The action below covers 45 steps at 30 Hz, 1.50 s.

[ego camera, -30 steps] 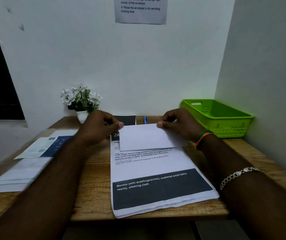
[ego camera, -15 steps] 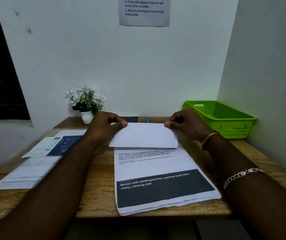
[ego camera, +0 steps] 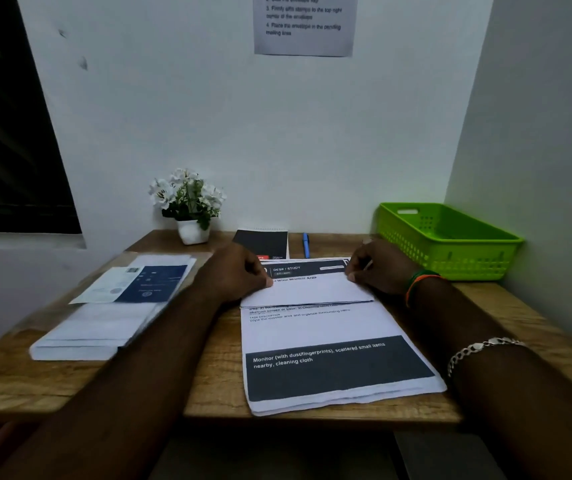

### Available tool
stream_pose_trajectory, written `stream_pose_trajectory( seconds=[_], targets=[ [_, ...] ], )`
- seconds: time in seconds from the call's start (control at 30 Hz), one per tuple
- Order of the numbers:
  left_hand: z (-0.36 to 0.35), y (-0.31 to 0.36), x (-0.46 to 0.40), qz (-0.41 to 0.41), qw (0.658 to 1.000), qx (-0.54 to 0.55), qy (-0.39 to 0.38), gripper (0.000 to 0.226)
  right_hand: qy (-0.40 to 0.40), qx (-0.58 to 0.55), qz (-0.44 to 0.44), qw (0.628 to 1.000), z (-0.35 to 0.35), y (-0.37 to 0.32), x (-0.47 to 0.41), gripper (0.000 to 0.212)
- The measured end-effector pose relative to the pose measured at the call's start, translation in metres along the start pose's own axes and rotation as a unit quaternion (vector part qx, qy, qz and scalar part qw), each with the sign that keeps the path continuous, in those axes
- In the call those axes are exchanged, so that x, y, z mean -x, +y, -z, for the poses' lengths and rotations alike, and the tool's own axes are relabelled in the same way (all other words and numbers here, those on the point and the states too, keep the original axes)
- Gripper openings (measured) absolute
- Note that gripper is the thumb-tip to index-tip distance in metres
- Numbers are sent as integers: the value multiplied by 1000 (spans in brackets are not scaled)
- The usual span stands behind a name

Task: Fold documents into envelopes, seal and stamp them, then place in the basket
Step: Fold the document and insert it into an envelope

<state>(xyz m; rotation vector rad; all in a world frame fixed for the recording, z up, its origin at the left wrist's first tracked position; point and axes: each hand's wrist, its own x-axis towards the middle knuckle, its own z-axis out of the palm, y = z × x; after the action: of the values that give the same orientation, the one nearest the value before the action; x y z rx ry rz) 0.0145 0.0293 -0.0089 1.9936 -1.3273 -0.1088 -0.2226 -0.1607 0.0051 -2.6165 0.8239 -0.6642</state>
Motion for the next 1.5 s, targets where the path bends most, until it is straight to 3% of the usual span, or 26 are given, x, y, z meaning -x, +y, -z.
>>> stream_pose_trajectory(
  seconds=[0.13, 0.3, 0.43, 0.57, 0.73, 0.97, 1.13, 1.3, 1.5],
  targets=[
    [3, 15, 16, 4, 999, -25, 22, 19, 40, -4, 31, 999, 2, -18, 5, 15],
    [43, 25, 58, -4, 995, -76, 63, 27, -6, 108, 80, 991, 8, -56, 21, 8],
    [95, -18, 122, 51, 983, -52, 166, 17, 27, 12, 145, 989, -3, -125, 36, 4],
    [132, -72, 182, 144, 958, -22, 247, 16, -65, -32, 231, 970, -31, -211, 58, 2],
    [151, -101, 219, 139, 971, 35, 192, 30, -136, -27, 240, 961, -91, -277, 70, 25],
    [152, -86, 216, 123, 978, -31, 164, 59, -74, -47, 182, 979, -126, -295, 60, 36],
    [147, -78, 207, 148, 969, -49, 190, 57, -37, -86, 166, 982, -134, -290, 68, 25],
    [142, -81, 204, 176, 960, 6, 218, 51, -7, -74, 192, 979, -139, -287, 77, 15],
    [149, -89, 208, 194, 950, 66, 234, 42, -10, -62, 184, 981, -140, -289, 79, 25]
  ],
)
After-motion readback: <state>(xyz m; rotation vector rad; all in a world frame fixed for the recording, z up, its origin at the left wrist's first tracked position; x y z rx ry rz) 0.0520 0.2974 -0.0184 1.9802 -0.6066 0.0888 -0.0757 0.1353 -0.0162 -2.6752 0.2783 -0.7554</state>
